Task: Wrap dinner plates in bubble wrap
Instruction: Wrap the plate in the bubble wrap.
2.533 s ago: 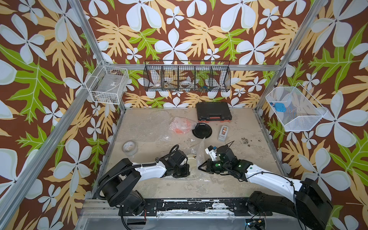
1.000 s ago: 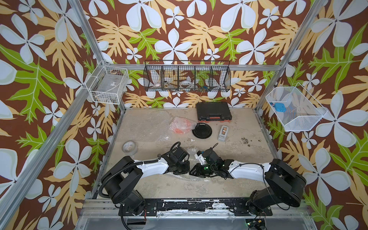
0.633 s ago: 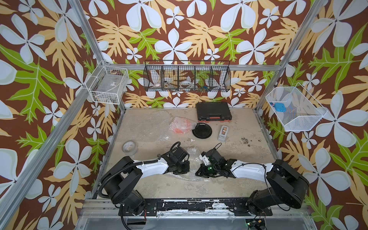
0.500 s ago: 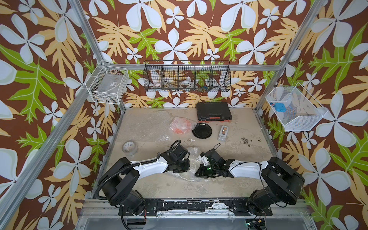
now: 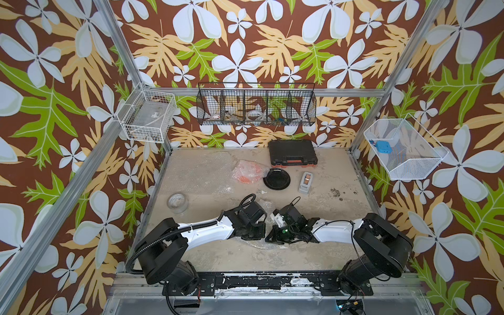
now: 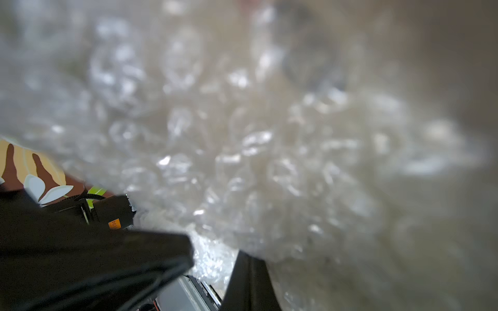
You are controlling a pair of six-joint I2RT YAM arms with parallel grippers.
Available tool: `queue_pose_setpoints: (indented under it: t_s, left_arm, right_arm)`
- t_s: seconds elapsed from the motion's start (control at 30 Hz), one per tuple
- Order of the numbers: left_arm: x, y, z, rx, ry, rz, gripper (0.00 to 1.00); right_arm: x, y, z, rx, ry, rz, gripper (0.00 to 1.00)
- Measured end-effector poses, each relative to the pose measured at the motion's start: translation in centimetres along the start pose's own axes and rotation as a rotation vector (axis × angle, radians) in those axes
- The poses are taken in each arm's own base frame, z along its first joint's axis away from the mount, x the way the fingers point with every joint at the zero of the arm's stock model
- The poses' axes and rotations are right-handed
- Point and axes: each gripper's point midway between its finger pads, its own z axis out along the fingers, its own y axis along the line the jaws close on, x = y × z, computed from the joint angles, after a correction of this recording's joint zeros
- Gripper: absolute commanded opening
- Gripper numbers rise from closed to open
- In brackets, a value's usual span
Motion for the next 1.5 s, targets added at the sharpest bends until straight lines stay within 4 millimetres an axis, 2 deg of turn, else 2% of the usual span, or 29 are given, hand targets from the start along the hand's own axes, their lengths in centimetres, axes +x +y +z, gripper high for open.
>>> queue_pose_setpoints:
  t_s: [0.07,0.2,0.33,0.47,0.53,0.6,0.63,0.73,0.9,1.03,1.13,1.2,1.3,1.37,1.5]
  left_arm:
    - [0.9,1.8,0.5,-0.047,0.014,-0.009,0.00]
    - [0.9,2.4,1.2,-0.042,-0.002,-0.009,0.00]
    - [0.6,2.2,1.9,-0.033,-0.003,0.006,0.00]
    - [0.3,1.9,2.0,-0.018,-0.014,0.013,0.00]
    - [0.3,1.8,2.0,-0.017,-0.016,0.016,0.00]
    - [0.3,1.8,2.0,-0.016,-0.016,0.017,0.00]
    - [0.3,1.8,2.0,-0.015,-0.015,0.020,0.00]
    - [0.2,1.6,2.1,-0.010,-0.013,0.030,0.00]
    - [0.1,1.5,2.1,-0.008,-0.009,0.039,0.00]
    - [0.1,1.5,2.1,-0.009,-0.006,0.041,0.00]
    - [0.2,1.5,2.1,-0.009,-0.005,0.041,0.00]
    - [0.2,1.5,2.1,-0.009,-0.004,0.042,0.00]
    - [0.2,1.5,2.1,-0.004,-0.008,0.045,0.00]
    - [0.2,1.4,1.9,0.003,-0.015,0.047,0.00]
    - [-0.1,1.4,1.7,-0.007,-0.026,0.062,0.00]
  right_arm:
    - [0.0,0.0,-0.1,0.000,-0.001,0.000,0.00]
    - [-0.1,0.4,-0.5,-0.006,-0.012,-0.009,0.00]
    - [-1.0,1.4,-2.1,-0.002,-0.054,-0.034,0.17]
    - [-4.2,3.0,-5.3,-0.031,-0.165,-0.089,0.42]
    - [-6.3,2.8,-7.1,-0.029,-0.226,-0.102,0.55]
    - [-8.0,1.9,-8.3,-0.014,-0.266,-0.108,0.63]
    - [-8.7,1.5,-8.8,-0.008,-0.277,-0.110,0.71]
    - [-10.4,0.7,-9.1,-0.008,-0.274,-0.134,0.79]
    - [-11.9,1.0,-7.6,-0.038,-0.209,-0.189,0.81]
    - [-13.7,0.6,-5.9,-0.038,-0.179,-0.210,0.77]
    - [-15.3,-0.1,-4.7,-0.025,-0.166,-0.193,0.68]
    - [-16.2,-0.5,-4.1,-0.020,-0.163,-0.186,0.57]
    - [-16.9,-1.4,-3.9,-0.019,-0.166,-0.163,0.30]
    - [-17.1,-2.0,-4.3,-0.015,-0.177,-0.141,0.17]
    - [-16.5,-3.4,-6.0,-0.007,-0.211,-0.104,0.03]
